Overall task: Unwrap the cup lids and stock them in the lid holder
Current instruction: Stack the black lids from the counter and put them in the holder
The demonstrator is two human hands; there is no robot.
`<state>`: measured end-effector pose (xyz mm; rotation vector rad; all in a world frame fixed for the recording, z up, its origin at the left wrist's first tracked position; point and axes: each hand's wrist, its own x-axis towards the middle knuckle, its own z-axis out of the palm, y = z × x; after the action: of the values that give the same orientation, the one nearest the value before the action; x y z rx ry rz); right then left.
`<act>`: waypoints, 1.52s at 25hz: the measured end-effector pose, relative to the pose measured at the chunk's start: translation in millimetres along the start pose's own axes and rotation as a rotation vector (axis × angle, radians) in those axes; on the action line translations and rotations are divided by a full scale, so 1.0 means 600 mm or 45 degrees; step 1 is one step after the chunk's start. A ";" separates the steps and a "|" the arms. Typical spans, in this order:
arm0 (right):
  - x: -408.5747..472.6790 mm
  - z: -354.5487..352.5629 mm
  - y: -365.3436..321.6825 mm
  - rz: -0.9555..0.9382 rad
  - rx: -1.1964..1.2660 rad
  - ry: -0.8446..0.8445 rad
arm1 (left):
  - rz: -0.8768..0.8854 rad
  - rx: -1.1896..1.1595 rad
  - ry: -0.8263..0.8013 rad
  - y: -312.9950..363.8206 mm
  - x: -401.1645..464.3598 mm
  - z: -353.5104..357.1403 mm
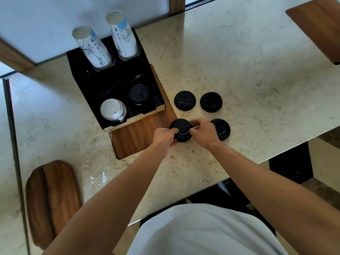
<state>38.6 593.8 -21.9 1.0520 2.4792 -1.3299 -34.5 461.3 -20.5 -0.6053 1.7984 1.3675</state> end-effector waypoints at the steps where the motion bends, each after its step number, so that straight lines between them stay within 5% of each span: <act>1: -0.006 0.001 0.000 0.001 0.038 -0.015 | -0.009 -0.034 -0.017 -0.001 -0.004 -0.006; 5: -0.017 -0.008 0.012 -0.034 0.098 0.012 | -0.086 -0.208 -0.171 -0.007 -0.020 -0.039; 10: -0.006 -0.065 0.064 -0.131 -0.204 0.350 | -0.083 -0.390 -0.283 -0.025 -0.030 -0.074; 16: 0.003 -0.070 0.105 0.023 -0.488 0.082 | -0.059 -0.395 -0.261 -0.040 -0.036 -0.082; 20: -0.006 -0.056 0.103 0.008 -0.429 0.161 | -0.053 -0.434 -0.261 -0.046 -0.038 -0.091; 26: -0.053 0.000 0.014 -0.359 0.035 -0.020 | -0.041 -0.444 -0.296 -0.049 -0.042 -0.110; 38: -0.068 0.068 -0.047 -0.501 -0.010 -0.216 | -0.063 -0.646 -0.419 -0.051 -0.055 -0.152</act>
<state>43.2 530.9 -10.0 0.4352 2.6430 -1.4338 -18.9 362.7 -0.9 -0.6332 1.1715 1.7862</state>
